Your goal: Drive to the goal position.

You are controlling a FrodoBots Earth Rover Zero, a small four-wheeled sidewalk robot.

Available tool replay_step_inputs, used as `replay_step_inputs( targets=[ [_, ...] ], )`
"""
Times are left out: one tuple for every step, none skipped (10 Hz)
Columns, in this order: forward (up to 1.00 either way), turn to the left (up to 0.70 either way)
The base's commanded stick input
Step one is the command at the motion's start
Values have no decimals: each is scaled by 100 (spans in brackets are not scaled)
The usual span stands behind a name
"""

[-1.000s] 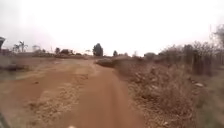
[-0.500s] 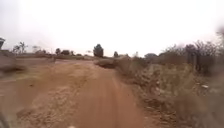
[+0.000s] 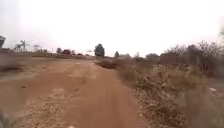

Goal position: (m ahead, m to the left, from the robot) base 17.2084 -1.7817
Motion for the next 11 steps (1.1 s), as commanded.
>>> replay_step_inputs(
  targets=[
    [50, 0],
    [50, 0],
    [50, 0],
    [50, 0],
    [50, 0],
    [50, 0],
    [50, 11],
    [50, 43],
    [50, 41],
    [50, 19],
    [50, 0]
  ],
)
